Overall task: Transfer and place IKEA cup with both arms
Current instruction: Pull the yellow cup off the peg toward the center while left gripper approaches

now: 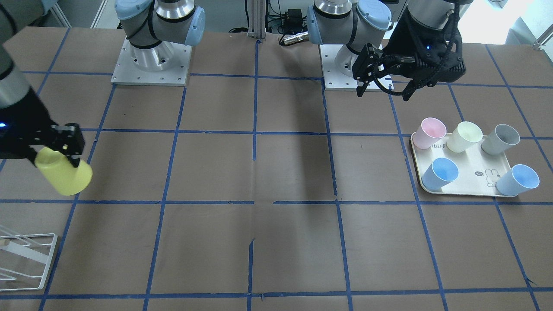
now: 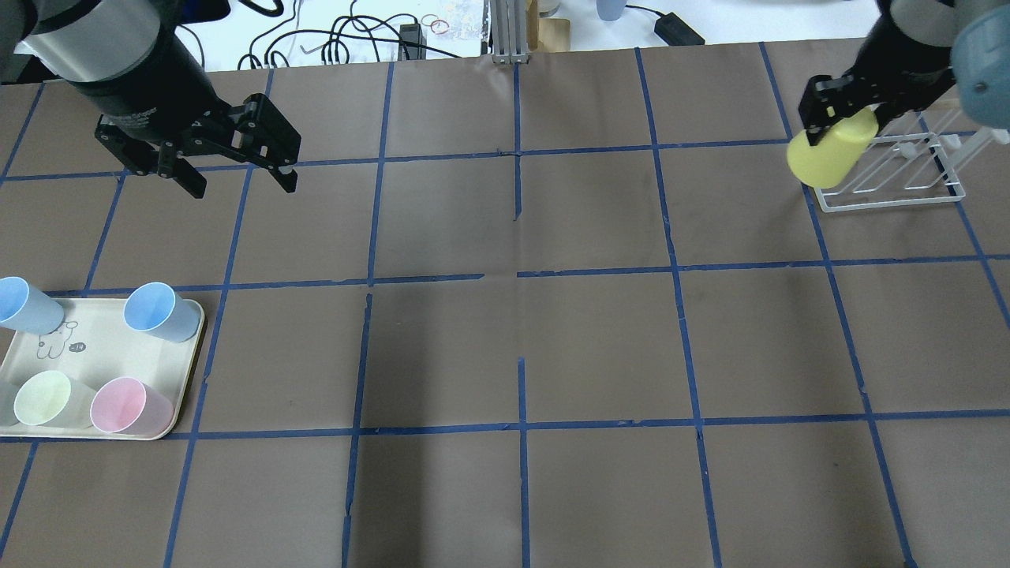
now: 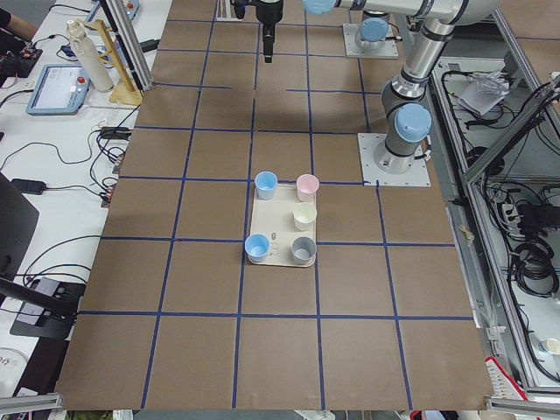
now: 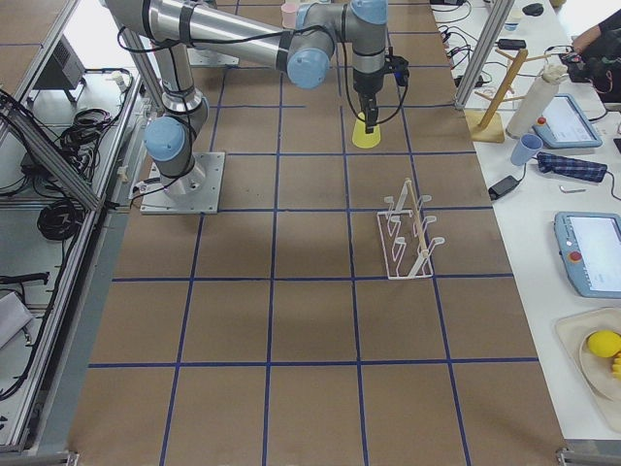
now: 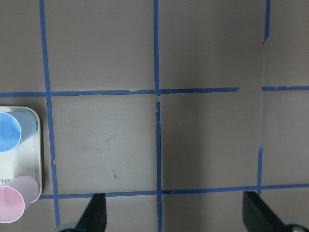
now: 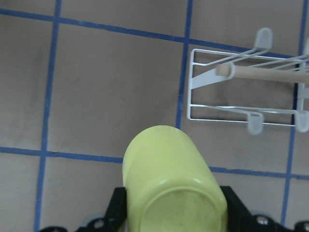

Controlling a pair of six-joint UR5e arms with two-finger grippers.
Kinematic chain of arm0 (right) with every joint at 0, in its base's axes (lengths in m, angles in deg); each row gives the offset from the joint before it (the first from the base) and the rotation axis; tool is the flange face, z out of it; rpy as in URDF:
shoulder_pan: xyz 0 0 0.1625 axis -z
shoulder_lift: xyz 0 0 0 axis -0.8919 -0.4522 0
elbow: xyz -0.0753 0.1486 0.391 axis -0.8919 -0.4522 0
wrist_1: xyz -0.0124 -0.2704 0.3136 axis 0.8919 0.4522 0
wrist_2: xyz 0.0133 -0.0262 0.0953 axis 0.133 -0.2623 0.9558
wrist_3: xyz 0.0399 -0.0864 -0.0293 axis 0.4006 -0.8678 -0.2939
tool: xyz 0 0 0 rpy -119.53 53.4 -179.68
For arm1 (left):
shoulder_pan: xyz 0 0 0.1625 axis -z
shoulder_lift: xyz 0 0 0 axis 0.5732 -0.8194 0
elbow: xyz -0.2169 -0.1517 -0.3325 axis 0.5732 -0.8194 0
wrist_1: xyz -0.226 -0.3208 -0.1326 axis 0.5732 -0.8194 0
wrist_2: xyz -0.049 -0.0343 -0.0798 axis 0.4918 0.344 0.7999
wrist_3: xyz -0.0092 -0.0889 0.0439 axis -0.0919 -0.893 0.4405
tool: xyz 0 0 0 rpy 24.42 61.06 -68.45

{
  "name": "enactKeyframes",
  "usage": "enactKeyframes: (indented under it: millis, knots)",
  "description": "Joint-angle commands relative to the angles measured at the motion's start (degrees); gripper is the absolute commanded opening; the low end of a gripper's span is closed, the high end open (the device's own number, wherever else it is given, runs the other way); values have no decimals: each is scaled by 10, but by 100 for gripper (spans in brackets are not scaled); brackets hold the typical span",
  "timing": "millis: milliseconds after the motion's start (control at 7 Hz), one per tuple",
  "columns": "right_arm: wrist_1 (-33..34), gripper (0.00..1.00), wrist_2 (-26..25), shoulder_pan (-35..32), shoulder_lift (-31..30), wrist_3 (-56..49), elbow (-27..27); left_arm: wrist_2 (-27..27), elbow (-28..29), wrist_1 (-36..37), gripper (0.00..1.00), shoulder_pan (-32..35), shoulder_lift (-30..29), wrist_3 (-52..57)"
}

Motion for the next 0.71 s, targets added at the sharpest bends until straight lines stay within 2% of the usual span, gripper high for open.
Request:
enactKeyframes:
  millis: [0, 143, 286, 571]
  knots:
    - [-52, 0, 52, -124, -16, 177, -1, 146, -2, -80, 100, -95, 16, 101]
    - [-55, 0, 132, -144, -30, 231, -1, 218, -15, -112, 100, -131, 15, 127]
    - [-55, 0, 245, -143, -40, 243, -1, 288, -48, -125, 100, -147, 17, 150]
    - [-53, 0, 435, -136, -36, 272, 8, 416, -135, -126, 100, -183, 15, 227]
